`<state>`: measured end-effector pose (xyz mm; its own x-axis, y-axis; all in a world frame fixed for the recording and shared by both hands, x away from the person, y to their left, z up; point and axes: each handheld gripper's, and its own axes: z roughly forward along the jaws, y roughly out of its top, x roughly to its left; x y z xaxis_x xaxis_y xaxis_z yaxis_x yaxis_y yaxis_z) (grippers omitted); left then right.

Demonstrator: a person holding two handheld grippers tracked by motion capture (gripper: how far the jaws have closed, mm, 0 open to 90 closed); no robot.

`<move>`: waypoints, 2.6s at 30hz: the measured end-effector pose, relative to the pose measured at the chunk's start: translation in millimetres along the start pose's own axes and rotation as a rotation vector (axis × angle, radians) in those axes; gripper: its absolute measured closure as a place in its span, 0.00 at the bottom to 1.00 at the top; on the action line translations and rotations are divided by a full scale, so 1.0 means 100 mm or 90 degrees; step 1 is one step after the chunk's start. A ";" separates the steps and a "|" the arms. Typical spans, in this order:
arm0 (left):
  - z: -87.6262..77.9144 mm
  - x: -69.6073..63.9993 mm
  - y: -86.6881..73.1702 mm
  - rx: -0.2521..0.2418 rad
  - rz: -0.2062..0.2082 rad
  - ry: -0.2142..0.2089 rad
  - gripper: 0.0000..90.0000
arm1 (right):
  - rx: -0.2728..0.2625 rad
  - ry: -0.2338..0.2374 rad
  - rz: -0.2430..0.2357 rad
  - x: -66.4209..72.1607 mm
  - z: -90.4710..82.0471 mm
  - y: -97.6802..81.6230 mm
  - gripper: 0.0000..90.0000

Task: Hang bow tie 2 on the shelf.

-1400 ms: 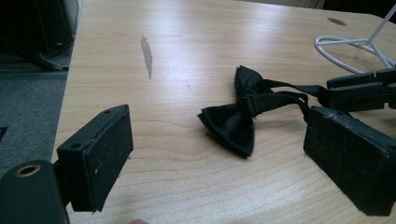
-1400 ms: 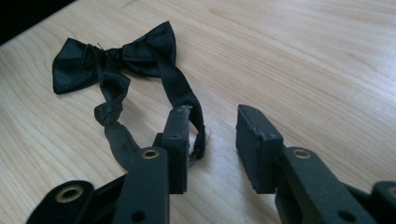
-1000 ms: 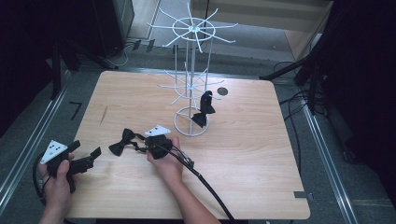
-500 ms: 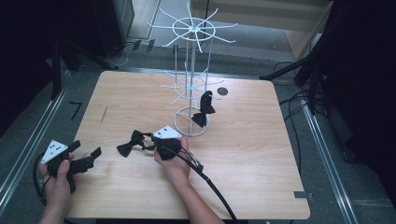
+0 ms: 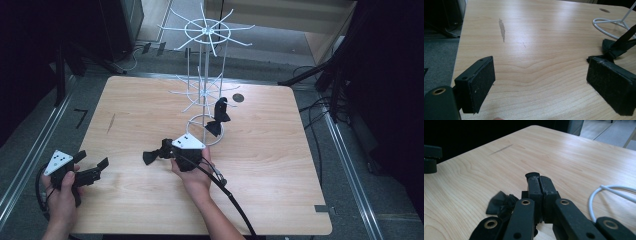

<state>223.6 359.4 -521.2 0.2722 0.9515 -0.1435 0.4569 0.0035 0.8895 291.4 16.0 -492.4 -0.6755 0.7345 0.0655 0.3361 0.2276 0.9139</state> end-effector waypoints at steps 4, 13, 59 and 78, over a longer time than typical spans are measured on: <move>0.00 0.00 0.00 -0.001 0.000 0.000 0.10 | -0.009 -0.007 -0.001 -0.05 -0.09 0.02 1.00; 0.00 0.00 0.00 -0.001 0.001 -0.001 0.10 | -0.023 -0.025 -0.009 -0.15 -0.27 0.07 1.00; 0.02 -0.01 0.01 0.008 0.008 -0.007 0.10 | -0.106 -0.069 -0.024 -0.50 -1.12 0.47 1.00; 0.02 -0.01 0.01 0.009 0.009 -0.007 0.10 | -0.133 -0.071 -0.030 -0.56 -1.29 0.59 1.00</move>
<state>225.2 358.0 -521.1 0.2885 0.9478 -0.1356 0.4648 -0.0148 0.8853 264.2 -94.5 -390.6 -0.6062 0.7952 -0.0138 0.1551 0.1352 0.9786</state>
